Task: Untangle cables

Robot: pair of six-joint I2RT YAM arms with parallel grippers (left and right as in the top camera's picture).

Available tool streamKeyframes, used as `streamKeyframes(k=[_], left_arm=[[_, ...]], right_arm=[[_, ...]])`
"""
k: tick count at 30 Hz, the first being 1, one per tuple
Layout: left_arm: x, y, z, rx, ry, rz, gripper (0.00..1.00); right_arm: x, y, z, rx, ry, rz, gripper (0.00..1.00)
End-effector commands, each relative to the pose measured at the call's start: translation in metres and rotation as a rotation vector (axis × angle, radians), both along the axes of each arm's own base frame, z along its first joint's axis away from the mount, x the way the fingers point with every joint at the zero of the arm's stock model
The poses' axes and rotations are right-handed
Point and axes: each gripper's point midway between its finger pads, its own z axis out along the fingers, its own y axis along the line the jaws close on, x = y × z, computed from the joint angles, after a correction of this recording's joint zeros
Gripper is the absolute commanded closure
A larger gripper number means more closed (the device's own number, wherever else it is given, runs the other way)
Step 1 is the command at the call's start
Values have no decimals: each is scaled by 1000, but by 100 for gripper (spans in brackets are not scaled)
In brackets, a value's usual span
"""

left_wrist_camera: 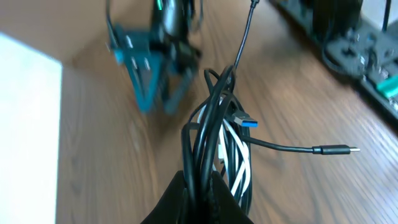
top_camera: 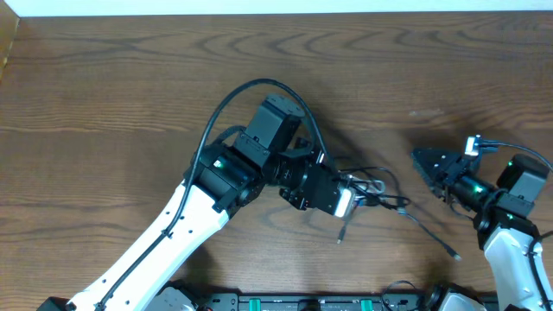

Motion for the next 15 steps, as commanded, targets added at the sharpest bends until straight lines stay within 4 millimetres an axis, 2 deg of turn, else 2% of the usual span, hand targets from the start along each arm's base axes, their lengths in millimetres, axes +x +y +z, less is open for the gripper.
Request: streamKeyframes(k=[1,9,15], left_arm=[[-19,-9,22,-123,46,-114,93],[-26,-13,31,-172,55,-162,93],[-26,-13,32,-177,54,-164,93]], right_arm=[[-2,13,2,53,54,21,51],[-6,39,5,121,128,75,50],[-6,49,7,146,152,91,51]])
